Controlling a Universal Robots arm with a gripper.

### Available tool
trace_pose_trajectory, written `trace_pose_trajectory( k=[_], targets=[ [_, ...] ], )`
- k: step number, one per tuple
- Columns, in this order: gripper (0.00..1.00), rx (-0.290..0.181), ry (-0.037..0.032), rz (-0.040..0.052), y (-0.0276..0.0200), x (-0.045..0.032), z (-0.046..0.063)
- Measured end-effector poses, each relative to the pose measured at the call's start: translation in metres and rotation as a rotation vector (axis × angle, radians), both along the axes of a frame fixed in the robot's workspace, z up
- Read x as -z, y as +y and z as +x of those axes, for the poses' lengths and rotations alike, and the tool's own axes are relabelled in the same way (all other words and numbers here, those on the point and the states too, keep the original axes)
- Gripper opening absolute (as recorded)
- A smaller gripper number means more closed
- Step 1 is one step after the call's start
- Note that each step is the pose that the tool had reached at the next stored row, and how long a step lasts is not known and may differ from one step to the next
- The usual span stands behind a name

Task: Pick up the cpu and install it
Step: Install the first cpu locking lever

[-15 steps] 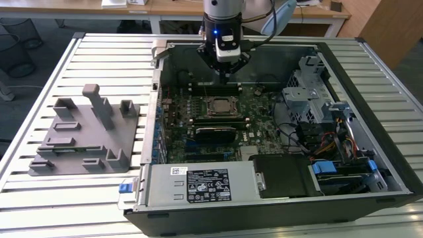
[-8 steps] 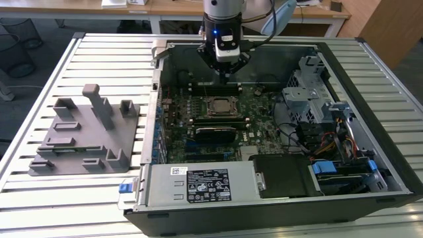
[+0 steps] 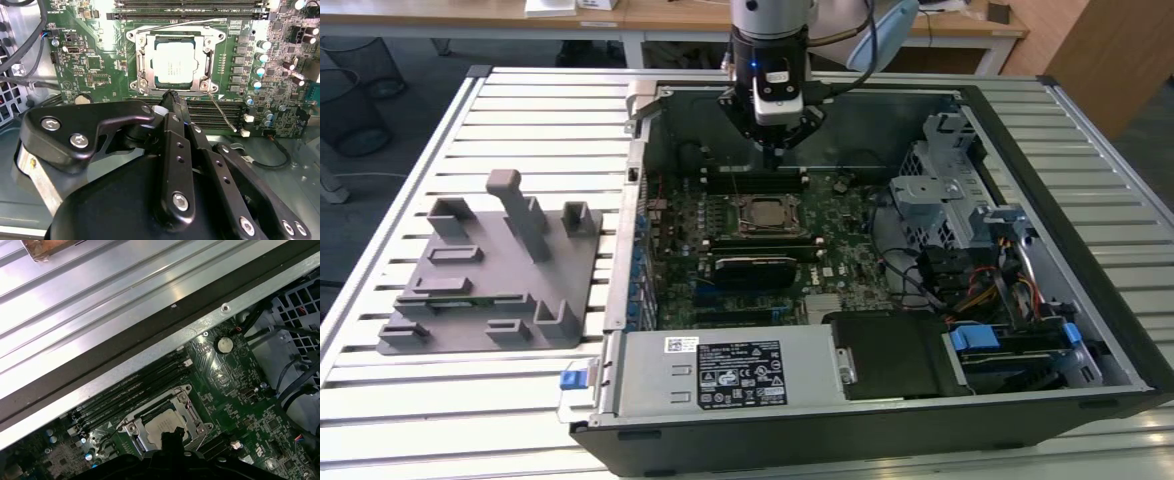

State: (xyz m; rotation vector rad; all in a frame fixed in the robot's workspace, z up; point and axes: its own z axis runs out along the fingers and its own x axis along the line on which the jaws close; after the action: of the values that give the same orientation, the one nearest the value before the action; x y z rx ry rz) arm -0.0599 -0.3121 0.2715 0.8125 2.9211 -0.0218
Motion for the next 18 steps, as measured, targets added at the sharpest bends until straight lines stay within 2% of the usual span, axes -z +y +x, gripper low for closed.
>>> trace_pose_trajectory(
  k=[13,18],
  targets=[
    [0.11,0.023,0.0,-0.0001,0.0,0.0,0.0],
    [0.11,-0.05,0.0,-0.0001,0.0,0.0001,0.0]
  ],
)
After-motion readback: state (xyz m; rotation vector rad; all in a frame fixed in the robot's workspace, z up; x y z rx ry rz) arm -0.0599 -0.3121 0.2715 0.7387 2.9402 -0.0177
